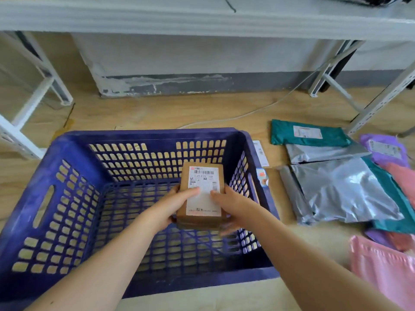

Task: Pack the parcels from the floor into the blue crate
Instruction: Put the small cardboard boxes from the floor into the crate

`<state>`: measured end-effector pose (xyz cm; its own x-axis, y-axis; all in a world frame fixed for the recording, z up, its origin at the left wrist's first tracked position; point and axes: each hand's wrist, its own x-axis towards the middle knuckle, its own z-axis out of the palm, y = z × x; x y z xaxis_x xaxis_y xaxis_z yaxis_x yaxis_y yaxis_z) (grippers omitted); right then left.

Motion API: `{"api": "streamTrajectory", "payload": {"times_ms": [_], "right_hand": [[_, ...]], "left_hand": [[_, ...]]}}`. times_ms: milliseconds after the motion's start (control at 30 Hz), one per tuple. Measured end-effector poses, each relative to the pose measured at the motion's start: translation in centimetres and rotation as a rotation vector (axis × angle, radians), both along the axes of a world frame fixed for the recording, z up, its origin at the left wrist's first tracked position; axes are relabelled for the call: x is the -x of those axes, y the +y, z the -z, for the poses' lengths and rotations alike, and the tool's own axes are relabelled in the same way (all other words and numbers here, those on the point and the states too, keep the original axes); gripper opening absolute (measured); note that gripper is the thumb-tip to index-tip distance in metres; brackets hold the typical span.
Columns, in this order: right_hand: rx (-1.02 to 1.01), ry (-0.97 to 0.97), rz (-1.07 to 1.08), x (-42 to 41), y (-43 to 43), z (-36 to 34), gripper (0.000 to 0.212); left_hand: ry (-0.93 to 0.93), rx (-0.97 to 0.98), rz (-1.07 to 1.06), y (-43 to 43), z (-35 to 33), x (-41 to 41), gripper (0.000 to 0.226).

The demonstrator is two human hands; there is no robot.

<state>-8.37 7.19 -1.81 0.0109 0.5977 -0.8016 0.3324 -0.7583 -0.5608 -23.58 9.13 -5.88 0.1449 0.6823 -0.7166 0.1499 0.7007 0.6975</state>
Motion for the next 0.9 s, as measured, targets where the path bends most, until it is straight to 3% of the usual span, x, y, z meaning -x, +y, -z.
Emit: {"api": "streamTrajectory", "payload": {"times_ms": [100,200,433,667,767,900], "right_hand": [[0.032,-0.026,0.043,0.0,1.1,3.5,0.040],[-0.029,-0.239,0.034,-0.2,2.3,5.3,0.044],[-0.040,-0.437,0.122,-0.4,3.2,7.9,0.058],[-0.094,-0.566,-0.057,0.1,2.3,8.2,0.061],[-0.190,-0.644,-0.174,0.1,2.1,8.3,0.066],[-0.088,-0.658,-0.215,-0.3,2.2,8.4,0.056]], "left_hand": [[0.039,0.101,0.069,0.1,2.0,-0.9,0.054],[0.054,0.165,0.111,0.7,3.3,-2.2,0.050],[0.027,0.075,0.082,2.2,5.8,-5.6,0.063],[0.049,0.129,0.159,2.2,6.6,-5.7,0.086],[0.104,0.180,0.290,1.9,6.0,-5.6,0.087],[0.089,0.190,0.333,1.5,5.5,-5.8,0.079]]}}
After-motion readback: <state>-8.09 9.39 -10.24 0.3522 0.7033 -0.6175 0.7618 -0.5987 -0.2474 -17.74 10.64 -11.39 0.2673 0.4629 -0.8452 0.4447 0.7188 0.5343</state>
